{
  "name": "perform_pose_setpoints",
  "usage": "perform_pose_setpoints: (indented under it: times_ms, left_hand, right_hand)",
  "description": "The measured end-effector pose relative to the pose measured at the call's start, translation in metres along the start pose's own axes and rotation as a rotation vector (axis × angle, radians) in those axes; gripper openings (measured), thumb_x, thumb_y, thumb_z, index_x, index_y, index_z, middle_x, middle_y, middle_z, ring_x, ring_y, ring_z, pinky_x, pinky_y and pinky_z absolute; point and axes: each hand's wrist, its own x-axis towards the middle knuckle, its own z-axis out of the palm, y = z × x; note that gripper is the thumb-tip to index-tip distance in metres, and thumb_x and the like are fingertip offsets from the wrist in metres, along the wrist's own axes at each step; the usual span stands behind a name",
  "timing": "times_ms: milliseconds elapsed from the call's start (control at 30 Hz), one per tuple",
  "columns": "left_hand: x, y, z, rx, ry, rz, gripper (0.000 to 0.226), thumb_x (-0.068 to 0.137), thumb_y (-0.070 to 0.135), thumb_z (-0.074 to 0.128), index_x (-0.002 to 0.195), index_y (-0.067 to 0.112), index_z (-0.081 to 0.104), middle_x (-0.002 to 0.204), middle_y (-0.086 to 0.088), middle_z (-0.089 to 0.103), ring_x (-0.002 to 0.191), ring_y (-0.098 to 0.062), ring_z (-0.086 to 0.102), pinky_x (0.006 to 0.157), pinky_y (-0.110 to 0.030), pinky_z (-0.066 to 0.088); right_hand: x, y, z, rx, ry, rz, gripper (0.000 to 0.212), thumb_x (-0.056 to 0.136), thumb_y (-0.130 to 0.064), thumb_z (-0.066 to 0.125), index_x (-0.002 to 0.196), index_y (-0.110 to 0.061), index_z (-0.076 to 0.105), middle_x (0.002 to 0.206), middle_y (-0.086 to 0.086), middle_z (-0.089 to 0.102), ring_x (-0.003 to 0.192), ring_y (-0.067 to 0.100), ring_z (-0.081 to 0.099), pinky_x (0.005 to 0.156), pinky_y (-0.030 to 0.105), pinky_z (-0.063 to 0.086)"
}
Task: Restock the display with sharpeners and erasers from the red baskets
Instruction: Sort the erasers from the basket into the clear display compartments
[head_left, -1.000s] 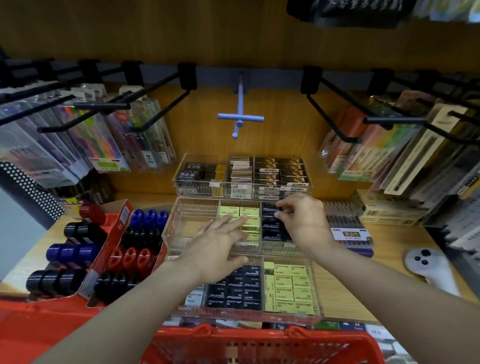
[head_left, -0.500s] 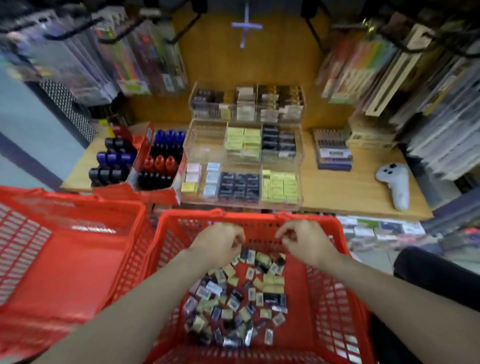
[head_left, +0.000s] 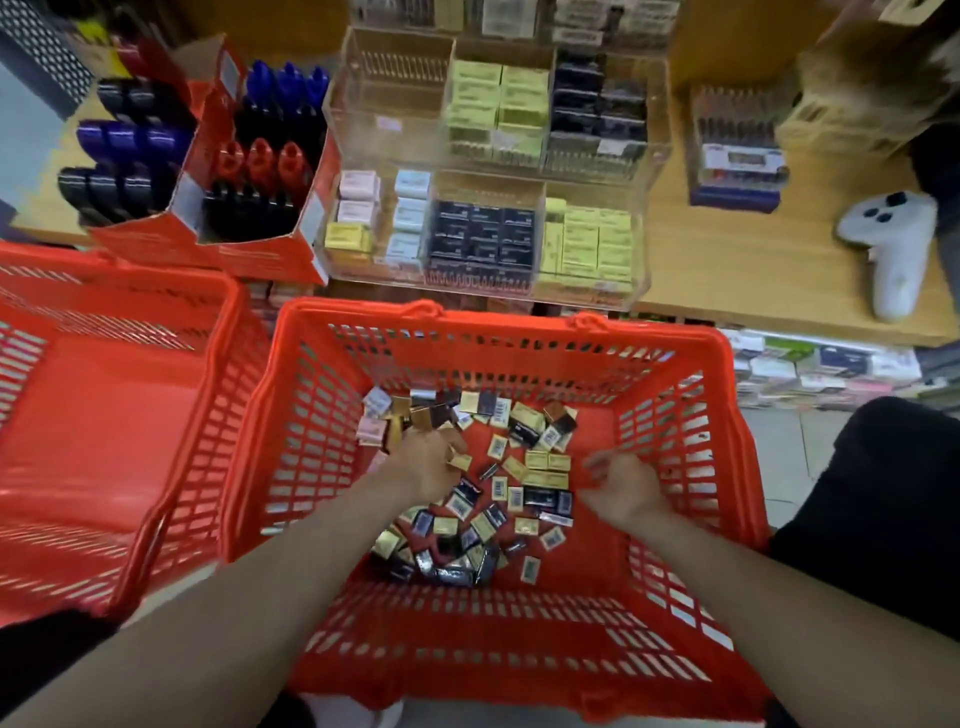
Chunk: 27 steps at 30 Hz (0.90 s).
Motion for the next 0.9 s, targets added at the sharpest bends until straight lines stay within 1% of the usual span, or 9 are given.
perform_pose_setpoints:
  times_ms: [133,300,367,467,600,700,767,833,900]
  left_hand:
    - [0.012,-0.001,0.026,-0.1,-0.052,0.0,0.033,0.095,0.017,0.057,0.128,0.019,0.057,0.129,-0.005,0.06,0.113,-0.021,0.059,0.088,-0.029,0.051]
    - [0.014,0.001,0.046,-0.169,-0.071,0.022,0.032,0.096,0.021,0.06,0.127,0.017,0.06,0.127,-0.006,0.061,0.117,-0.019,0.057,0.096,-0.027,0.048]
    - [0.013,0.002,0.047,-0.21,-0.071,0.018,0.032,0.097,0.02,0.058,0.128,0.016,0.06,0.128,-0.005,0.062,0.118,-0.018,0.057,0.098,-0.027,0.047]
    - [0.011,0.007,0.046,-0.391,-0.048,-0.01,0.028,0.097,0.022,0.059,0.124,0.015,0.061,0.125,-0.005,0.063,0.116,-0.019,0.058,0.098,-0.03,0.048]
    - [0.006,0.022,0.046,-0.709,-0.072,-0.096,0.042,0.098,0.041,0.056,0.133,0.017,0.055,0.13,-0.005,0.06,0.119,-0.022,0.056,0.101,-0.033,0.045]
    - [0.008,0.028,0.046,-0.986,-0.058,-0.142,0.037,0.101,0.04,0.047,0.128,0.017,0.059,0.132,-0.007,0.061,0.119,-0.022,0.058,0.104,-0.037,0.047]
    - [0.012,0.027,0.041,-1.172,0.023,-0.188,0.035,0.104,0.033,0.044,0.125,0.012,0.061,0.128,-0.008,0.064,0.113,-0.018,0.061,0.101,-0.032,0.049]
    - [0.017,0.02,0.036,-1.278,0.093,-0.271,0.042,0.105,0.025,0.042,0.139,0.001,0.045,0.12,-0.011,0.066,0.107,-0.018,0.063,0.093,-0.029,0.052]
    - [0.018,0.011,0.034,-1.323,0.114,-0.326,0.04,0.106,0.018,0.04,0.141,-0.001,0.04,0.106,-0.011,0.067,0.096,-0.019,0.065,0.082,-0.026,0.054]
  right_hand:
    - [0.004,-0.003,0.037,-0.361,-0.144,-0.168,0.042,0.077,-0.028,0.08,0.115,-0.022,0.063,0.126,0.004,0.058,0.111,0.025,0.06,0.084,0.029,0.049]
    - [0.003,0.016,0.068,-0.427,-0.038,-0.214,0.022,0.095,-0.019,0.056,0.116,-0.018,0.061,0.132,0.004,0.04,0.11,0.029,0.056,0.089,0.035,0.049]
    - [0.005,0.023,0.07,-0.274,0.017,-0.215,0.018,0.097,-0.018,0.056,0.112,-0.015,0.065,0.122,0.002,0.047,0.108,0.026,0.057,0.087,0.029,0.047]
    - [0.009,0.017,0.063,0.202,0.049,-0.089,0.014,0.094,-0.015,0.063,0.104,-0.008,0.071,0.109,0.007,0.065,0.099,0.023,0.064,0.086,0.031,0.05]
    - [-0.001,-0.019,0.055,0.778,-0.158,-0.005,0.008,0.089,-0.012,0.07,0.088,-0.02,0.07,0.101,0.003,0.071,0.08,0.01,0.069,0.076,0.025,0.057]
    - [-0.004,-0.039,0.051,0.905,-0.339,-0.117,0.014,0.087,-0.01,0.072,0.093,-0.022,0.071,0.098,-0.004,0.073,0.084,0.011,0.073,0.071,0.019,0.057]
    - [0.002,-0.04,0.045,0.759,-0.344,-0.206,0.018,0.087,-0.011,0.073,0.103,-0.017,0.073,0.103,-0.003,0.073,0.089,0.007,0.072,0.075,0.016,0.055]
    - [0.011,-0.027,0.04,0.336,-0.176,-0.283,0.023,0.089,-0.015,0.071,0.111,-0.015,0.072,0.111,-0.002,0.071,0.097,0.006,0.068,0.082,0.012,0.05]
    - [0.015,-0.008,0.04,-0.142,-0.077,-0.337,0.029,0.091,-0.018,0.067,0.119,-0.021,0.068,0.124,-0.004,0.064,0.108,0.011,0.063,0.087,0.016,0.046]
